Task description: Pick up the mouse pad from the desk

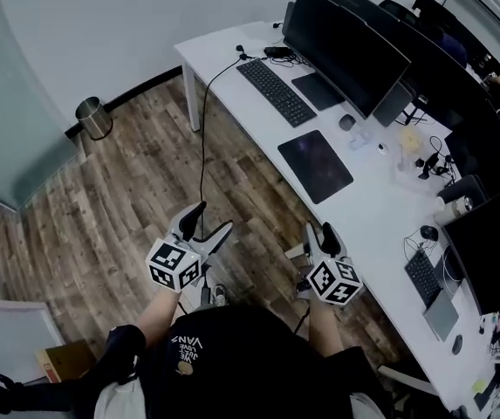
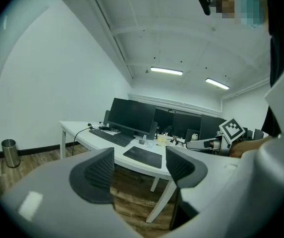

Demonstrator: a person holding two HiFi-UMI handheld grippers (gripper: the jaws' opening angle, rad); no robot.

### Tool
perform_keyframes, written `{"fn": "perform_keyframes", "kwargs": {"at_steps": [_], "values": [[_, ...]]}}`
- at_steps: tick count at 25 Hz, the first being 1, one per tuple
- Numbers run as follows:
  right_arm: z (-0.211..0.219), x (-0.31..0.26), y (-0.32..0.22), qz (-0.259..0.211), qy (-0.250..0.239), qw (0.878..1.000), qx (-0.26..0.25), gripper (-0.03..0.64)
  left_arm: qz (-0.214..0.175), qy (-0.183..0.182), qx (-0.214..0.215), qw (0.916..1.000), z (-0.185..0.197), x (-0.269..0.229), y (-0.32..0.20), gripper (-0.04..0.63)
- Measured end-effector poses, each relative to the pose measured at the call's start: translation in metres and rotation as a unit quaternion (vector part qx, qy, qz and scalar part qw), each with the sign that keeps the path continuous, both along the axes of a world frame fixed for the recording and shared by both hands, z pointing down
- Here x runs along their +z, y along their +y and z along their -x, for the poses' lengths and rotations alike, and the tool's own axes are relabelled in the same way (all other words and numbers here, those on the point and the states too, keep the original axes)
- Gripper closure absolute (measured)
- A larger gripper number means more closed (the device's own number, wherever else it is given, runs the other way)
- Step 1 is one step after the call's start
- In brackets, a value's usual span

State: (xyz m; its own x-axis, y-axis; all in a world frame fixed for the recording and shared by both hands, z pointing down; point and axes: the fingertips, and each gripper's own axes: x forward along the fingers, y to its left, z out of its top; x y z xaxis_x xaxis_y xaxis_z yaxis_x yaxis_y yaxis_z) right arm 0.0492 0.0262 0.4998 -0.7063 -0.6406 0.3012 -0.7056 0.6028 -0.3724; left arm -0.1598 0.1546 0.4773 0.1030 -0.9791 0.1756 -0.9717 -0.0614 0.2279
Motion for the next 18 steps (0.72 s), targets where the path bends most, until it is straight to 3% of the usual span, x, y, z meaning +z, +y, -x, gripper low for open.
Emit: {"fn": "perform_keyframes", "kwargs": {"at_steps": [5,11,18], "values": [[0.018,0.005,0.001,0.009,0.008,0.999,0.03,0.39,0.007,0.01,0.03,0.9995,0.027,0.009,-0.019,0.295],[0.008,0.011,-0.027,0.015,0.017,0.998,0.065,0.39,0.022,0.022,0.064,0.9975,0.023,0.023,-0.054,0.295],[0.013,0.018,-0.084,0.02,0.01,0.998,0.066,0.39,0.034,0.014,0.059,0.9976,0.034,0.03,-0.108,0.295]]}}
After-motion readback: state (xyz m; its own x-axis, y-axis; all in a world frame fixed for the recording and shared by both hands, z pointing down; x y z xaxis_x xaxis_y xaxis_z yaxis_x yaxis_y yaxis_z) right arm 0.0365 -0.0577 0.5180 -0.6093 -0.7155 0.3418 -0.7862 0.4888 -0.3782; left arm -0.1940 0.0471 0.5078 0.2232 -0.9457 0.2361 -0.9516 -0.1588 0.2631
